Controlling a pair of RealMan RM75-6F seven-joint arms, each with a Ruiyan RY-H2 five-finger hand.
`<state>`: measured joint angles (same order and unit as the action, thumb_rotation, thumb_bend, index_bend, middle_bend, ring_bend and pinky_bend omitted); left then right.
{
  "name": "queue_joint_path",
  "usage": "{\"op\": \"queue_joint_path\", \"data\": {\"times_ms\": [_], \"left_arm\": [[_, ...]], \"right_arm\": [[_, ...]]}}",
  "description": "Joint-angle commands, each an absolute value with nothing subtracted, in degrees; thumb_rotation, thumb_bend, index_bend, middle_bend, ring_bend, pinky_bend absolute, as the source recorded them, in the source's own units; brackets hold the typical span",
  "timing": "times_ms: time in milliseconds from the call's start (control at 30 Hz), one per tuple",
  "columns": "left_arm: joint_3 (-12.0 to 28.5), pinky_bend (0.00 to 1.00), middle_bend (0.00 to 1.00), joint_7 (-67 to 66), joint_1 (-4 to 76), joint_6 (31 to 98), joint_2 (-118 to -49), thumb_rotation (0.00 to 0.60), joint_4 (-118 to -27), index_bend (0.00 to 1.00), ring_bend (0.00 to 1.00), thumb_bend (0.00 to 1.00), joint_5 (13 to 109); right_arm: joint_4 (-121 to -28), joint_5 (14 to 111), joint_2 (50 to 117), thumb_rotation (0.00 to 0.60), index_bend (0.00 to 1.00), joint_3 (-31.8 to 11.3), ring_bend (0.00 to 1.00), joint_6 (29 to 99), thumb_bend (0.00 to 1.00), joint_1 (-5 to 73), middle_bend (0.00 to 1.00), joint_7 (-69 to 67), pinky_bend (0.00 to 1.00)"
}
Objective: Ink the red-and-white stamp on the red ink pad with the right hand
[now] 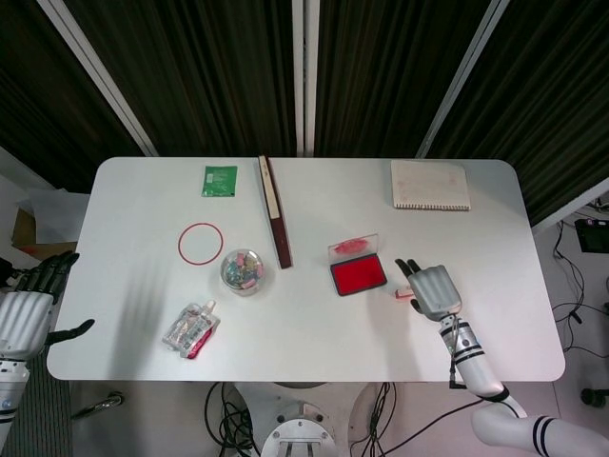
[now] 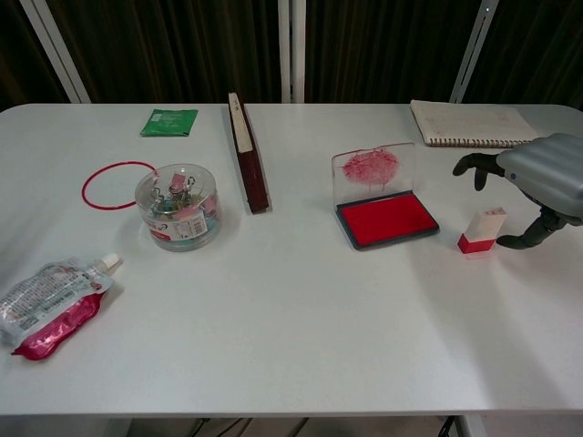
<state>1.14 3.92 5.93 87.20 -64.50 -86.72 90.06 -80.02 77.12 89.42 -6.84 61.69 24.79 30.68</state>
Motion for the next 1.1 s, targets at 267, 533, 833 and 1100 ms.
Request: {"op": "queue_joint_path", "data": {"times_ms": [267, 533, 833, 1100], "left_arm": [[1.2, 0.19, 0.08, 4.0, 5.9, 87.0, -64.5, 0.553, -86.6, 0.05, 0.08, 0.04, 89.8], [1.2, 0.19, 0.08, 4.0, 6.0, 86.9, -64.6, 0.555, -86.6, 0.05, 0.08, 0.04, 89.9], [1.1, 0.19, 0.08, 4.0, 5.9, 87.0, -64.5, 0.557, -86.7, 0.05, 0.09, 0.04, 89.9], [1.2, 0.19, 0.08, 4.0, 6.0, 86.8, -64.4, 0.553, -86.7, 0.05, 0.09, 0.04, 89.9]], "right_arm": [[-77.3, 76.3, 91.6, 0.6, 0.39, -6.5, 0.79, 61.9, 0.14, 25.8, 0.38, 29.8, 1.0], [-76.2, 76.7, 92.2, 0.6, 0.46, -6.0, 0.8, 62.7, 0.16, 26.0, 0.42, 28.5, 1.0], [-75.2, 76.9, 92.9, 0.6, 0.46, -5.3, 0.8, 62.8, 0.2, 26.4, 0.44, 27.6, 1.0], [-74.6, 77.1, 93.2, 0.6, 0.47, -4.9, 0.8, 62.8, 0.21, 26.7, 0.46, 26.9, 0.99]]}}
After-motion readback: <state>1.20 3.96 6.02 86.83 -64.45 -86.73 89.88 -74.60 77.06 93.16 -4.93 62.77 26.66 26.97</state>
